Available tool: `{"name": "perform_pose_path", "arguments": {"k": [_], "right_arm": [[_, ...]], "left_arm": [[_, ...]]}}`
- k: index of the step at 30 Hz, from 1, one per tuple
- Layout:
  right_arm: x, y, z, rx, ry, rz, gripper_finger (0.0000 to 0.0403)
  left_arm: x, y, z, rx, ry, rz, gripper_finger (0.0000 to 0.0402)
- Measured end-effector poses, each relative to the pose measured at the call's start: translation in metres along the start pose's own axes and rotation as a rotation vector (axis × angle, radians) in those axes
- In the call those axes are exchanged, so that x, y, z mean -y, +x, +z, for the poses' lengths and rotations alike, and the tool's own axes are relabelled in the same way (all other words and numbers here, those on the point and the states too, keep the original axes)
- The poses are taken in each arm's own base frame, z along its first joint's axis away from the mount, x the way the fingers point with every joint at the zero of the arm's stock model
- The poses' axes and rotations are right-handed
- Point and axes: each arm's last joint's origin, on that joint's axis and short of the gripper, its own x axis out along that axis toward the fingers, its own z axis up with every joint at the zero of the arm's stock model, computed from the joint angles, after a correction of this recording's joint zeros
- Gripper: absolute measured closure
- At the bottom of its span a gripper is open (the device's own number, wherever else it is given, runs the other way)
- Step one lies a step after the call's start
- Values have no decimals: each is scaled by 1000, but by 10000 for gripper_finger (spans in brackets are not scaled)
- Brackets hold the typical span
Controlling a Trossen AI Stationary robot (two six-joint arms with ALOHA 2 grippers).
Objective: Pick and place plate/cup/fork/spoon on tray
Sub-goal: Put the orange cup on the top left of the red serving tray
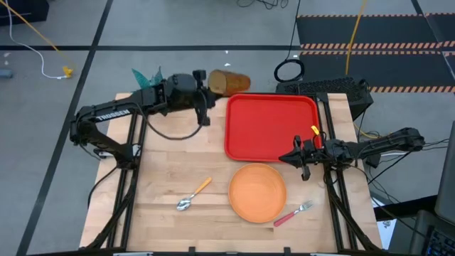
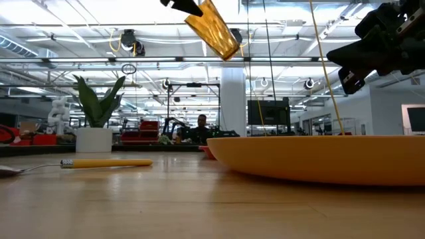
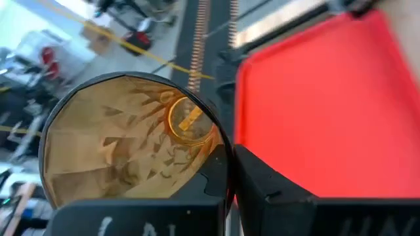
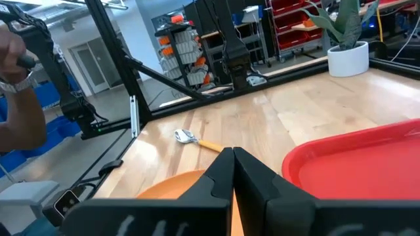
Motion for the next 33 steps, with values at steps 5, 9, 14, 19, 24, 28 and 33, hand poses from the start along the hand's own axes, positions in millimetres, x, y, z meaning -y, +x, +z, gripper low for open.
{"name": "perform_pose_path", "arguments": {"k": [5,9,14,19,24,28,33], "right_arm": [[0,0,0,-1,0,-2,403],[0,0,0,-1,0,-4,403],[1,1,-1,-3,-1,-24,403],[2,2,-3,-21,-3,-33,403],[2,3,-5,-42,2,-40,403],[3,4,-7,-59,12,-47,403],[4,5,-8,-64,9,-86,403]], "left_arm": [[-22,7,1,4,-30,60,388],[-31,25,10,-2,-1,68,384],[-34,64,12,-48,42,46,394],[-32,105,-3,-161,47,-29,380],[-20,138,-30,-231,49,-191,391],[-10,157,-48,-267,73,-305,390],[1,176,-67,-329,133,-389,376]]}}
